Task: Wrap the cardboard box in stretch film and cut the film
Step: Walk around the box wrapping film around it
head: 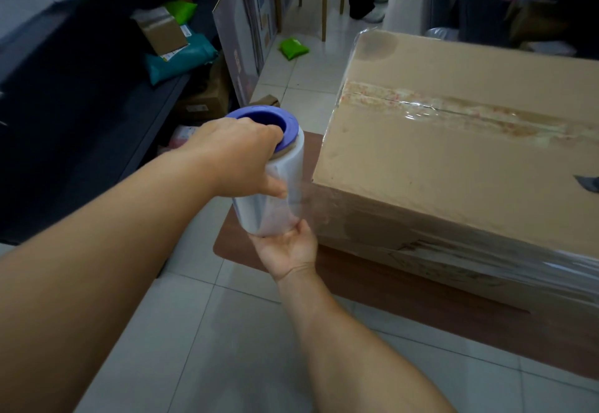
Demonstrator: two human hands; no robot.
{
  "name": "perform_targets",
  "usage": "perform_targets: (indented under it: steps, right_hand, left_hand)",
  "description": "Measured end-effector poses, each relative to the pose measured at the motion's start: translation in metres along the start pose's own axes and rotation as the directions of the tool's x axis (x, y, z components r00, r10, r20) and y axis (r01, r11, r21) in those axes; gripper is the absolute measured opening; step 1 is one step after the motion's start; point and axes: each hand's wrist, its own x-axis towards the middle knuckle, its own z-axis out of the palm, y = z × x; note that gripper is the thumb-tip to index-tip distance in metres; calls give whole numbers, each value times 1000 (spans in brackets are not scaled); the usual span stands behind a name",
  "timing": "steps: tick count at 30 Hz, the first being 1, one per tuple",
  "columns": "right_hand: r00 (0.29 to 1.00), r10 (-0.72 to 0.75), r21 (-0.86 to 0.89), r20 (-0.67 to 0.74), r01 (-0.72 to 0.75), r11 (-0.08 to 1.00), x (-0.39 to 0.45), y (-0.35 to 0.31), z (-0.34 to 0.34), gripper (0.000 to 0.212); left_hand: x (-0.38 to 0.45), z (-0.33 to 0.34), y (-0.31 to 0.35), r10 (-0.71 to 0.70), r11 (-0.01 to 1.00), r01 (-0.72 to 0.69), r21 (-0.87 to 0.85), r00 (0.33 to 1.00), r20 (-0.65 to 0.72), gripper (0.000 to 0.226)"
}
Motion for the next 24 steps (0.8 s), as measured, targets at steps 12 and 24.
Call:
perform_targets:
  steps: [12, 24]
  right_hand:
    - [996, -83, -60, 26, 85, 995, 23, -9, 7, 43]
    - [955, -294, -4, 36, 295, 956, 48, 3, 21, 39]
  left_hand:
    - [32, -1, -9, 89, 996, -89, 17, 996, 25, 51]
    - [61, -7, -35, 311, 941, -311, 131, 950, 24, 62]
